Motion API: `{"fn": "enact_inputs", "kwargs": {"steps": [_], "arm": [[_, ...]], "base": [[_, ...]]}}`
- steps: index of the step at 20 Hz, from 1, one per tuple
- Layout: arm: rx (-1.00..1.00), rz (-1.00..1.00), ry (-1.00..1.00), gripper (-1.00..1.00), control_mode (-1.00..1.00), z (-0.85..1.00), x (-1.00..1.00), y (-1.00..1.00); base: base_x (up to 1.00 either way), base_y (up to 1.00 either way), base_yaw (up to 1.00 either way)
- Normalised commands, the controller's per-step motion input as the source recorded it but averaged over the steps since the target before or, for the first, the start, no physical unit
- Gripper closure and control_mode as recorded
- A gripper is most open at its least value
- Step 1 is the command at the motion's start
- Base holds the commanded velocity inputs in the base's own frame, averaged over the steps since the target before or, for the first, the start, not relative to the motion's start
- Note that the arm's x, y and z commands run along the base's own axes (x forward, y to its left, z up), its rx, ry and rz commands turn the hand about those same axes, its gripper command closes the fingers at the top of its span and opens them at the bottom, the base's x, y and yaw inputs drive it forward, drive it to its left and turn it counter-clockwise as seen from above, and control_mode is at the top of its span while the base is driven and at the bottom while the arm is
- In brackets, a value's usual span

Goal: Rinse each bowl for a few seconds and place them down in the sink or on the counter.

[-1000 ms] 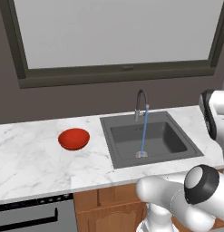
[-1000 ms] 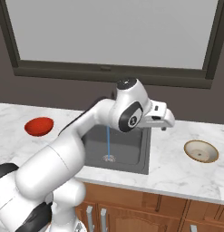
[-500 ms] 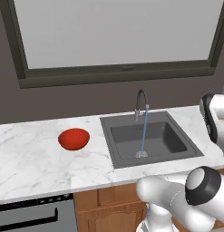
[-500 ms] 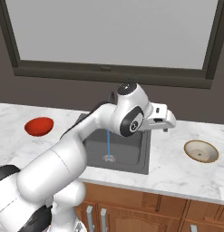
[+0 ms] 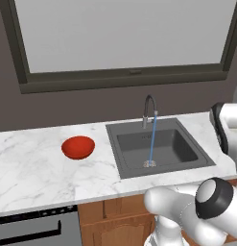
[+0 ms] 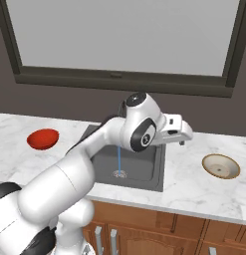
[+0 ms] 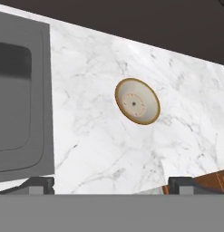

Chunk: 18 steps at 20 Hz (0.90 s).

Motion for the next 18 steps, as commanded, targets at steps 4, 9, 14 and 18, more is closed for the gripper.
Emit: {"fn": "enact_inputs", "kwargs": {"steps": [4, 9, 14, 18], "arm": [[-0.02, 0.00, 0.01, -1.00, -1.00, -0.10, 0.00, -0.03], [0.00, 0.00, 0.02, -1.00, -1.00, -0.20, 0.00, -0.11], [0.00, 0.01, 0.01, -1.00, -1.00, -0.20, 0.00, -0.11], [-0.02, 0.01, 0.01, -1.00, -1.00, -0.21, 0.00, -0.05]], "base": [[0.00, 0.00, 0.00], [0.00, 0.00, 0.00], [0.00, 0.00, 0.00], [0.00, 0.00, 0.00]]}}
